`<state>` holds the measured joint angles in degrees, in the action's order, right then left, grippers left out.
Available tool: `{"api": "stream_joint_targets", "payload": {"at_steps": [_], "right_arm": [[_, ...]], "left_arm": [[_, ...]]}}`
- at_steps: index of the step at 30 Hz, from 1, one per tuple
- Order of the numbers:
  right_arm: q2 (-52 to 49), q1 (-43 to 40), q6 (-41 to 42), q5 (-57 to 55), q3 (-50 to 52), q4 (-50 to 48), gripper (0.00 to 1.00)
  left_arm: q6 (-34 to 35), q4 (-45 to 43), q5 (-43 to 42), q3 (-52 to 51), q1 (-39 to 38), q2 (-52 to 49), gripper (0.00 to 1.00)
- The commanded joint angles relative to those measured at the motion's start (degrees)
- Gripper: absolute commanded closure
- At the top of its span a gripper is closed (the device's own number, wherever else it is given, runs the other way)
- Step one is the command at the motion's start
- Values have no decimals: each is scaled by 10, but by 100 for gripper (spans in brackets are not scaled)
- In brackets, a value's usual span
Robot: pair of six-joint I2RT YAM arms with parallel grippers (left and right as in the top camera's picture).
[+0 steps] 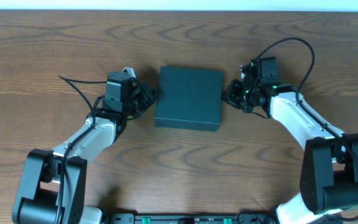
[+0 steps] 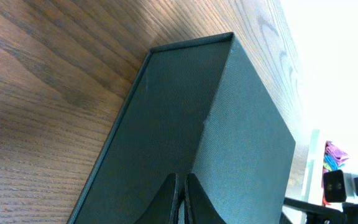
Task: Pack container
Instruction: 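Press both grippers against the box sides to square it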
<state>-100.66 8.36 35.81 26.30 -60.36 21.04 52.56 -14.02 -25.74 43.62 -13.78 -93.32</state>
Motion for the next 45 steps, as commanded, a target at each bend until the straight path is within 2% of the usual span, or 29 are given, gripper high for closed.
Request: {"api": "stream_joint_targets", "payload": {"at_steps": [1,20,29,32,39,41,45], "right_arm": [[0,-8,19,24,-3,-12,98],[-1,-5,113,57,-3,-111,98],[-1,7,114,51,-3,-130,98],[-1,-10,106,80,-4,-129,98],[1,-72,67,206,-5,-124,98],[1,-83,31,214,-5,-100,99],[1,-91,-22,96,-5,29,98]], "left_arm": [[3,-2,5,1,-6,-11,94],[4,-28,34,1,-5,-11,94],[5,-35,35,6,-3,-11,94],[3,-39,-6,25,17,-10,94],[-24,-37,-148,79,119,-10,94],[-55,-9,-161,84,141,-10,94],[-127,156,-94,84,155,-11,94]]}}
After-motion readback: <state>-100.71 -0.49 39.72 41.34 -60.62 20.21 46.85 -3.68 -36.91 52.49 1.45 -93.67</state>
